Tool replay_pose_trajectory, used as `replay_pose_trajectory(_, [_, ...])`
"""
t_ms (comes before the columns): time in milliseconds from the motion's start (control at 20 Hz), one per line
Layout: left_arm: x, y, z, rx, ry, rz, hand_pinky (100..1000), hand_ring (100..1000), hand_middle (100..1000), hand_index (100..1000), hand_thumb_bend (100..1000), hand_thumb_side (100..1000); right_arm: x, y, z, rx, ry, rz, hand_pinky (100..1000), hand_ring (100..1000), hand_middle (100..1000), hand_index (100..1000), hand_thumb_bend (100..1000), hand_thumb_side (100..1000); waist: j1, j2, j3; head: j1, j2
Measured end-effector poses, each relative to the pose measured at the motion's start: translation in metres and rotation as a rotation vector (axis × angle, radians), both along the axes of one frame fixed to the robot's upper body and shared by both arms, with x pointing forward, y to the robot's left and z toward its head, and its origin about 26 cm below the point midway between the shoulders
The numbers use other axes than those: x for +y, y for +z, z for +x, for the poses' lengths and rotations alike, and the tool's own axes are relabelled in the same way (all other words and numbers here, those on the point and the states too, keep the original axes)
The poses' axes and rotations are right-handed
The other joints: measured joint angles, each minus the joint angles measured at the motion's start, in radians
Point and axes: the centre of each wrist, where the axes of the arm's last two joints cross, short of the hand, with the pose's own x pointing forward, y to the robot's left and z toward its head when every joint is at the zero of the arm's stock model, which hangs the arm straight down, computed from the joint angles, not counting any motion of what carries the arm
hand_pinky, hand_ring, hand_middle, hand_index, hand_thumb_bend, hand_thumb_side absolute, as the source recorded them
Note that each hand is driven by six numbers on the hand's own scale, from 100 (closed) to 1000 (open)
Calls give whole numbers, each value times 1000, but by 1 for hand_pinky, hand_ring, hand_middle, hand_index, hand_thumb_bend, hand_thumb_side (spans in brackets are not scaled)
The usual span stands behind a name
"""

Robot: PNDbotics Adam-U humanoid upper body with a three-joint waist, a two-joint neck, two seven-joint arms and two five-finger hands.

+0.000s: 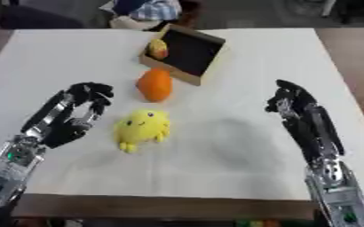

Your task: Pick up objects on the table and place them in the box.

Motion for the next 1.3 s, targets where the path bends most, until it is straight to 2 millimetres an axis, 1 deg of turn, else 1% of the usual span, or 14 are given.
replay_pose_trajectory(150, [-7,14,5,-34,-15,179,786,718,746,883,417,695,-1,-2,-1,5,-2,0,723,590,550,854,100,701,0,0,-3,-4,0])
replay_pose_trajectory(250, [-13,20,7,-64,-13,271,790,732,760,896,507,670,-1,-2,-1,6,-2,0,723,590,550,854,100,702,0,-1,-3,-7,0])
replay_pose_trajectory(350, [-19,25,9,-106,4,360,795,749,778,909,580,624,-1,-2,-1,6,-2,0,723,590,550,853,100,702,0,-1,-4,-10,0])
replay_pose_trajectory(450, [-23,28,11,-157,36,451,796,759,790,920,619,576,-1,-2,-1,6,-2,0,723,590,550,853,100,703,0,-2,-4,-13,0])
replay_pose_trajectory(550, [-26,31,12,-208,66,534,797,761,794,923,616,557,-1,-2,-1,6,-2,0,723,590,550,853,100,702,0,-4,-4,-16,0])
replay_pose_trajectory(600, [-28,31,13,-226,76,567,797,764,798,926,629,540,-1,-2,-1,6,-2,0,723,590,550,853,100,702,0,-4,-4,-18,0])
replay_pose_trajectory(750, [-34,28,17,-263,101,635,793,762,798,925,622,511,-1,-2,-1,6,-2,0,724,590,550,853,100,702,0,-5,-3,-19,0])
replay_pose_trajectory(950, [-42,20,22,-284,133,675,791,762,799,924,609,506,-1,-2,-1,7,-2,0,724,589,550,853,100,701,0,-5,-2,-23,0])
replay_pose_trajectory(1100, [-47,13,24,-291,149,692,783,755,791,914,588,487,-1,-2,-1,7,-2,0,724,589,550,852,100,702,0,-5,-2,-23,0])
replay_pose_trajectory(1300, [-53,4,28,-304,169,708,773,745,780,903,583,461,-1,-2,-1,7,-1,-1,724,589,549,852,100,703,0,-5,-2,-23,0])
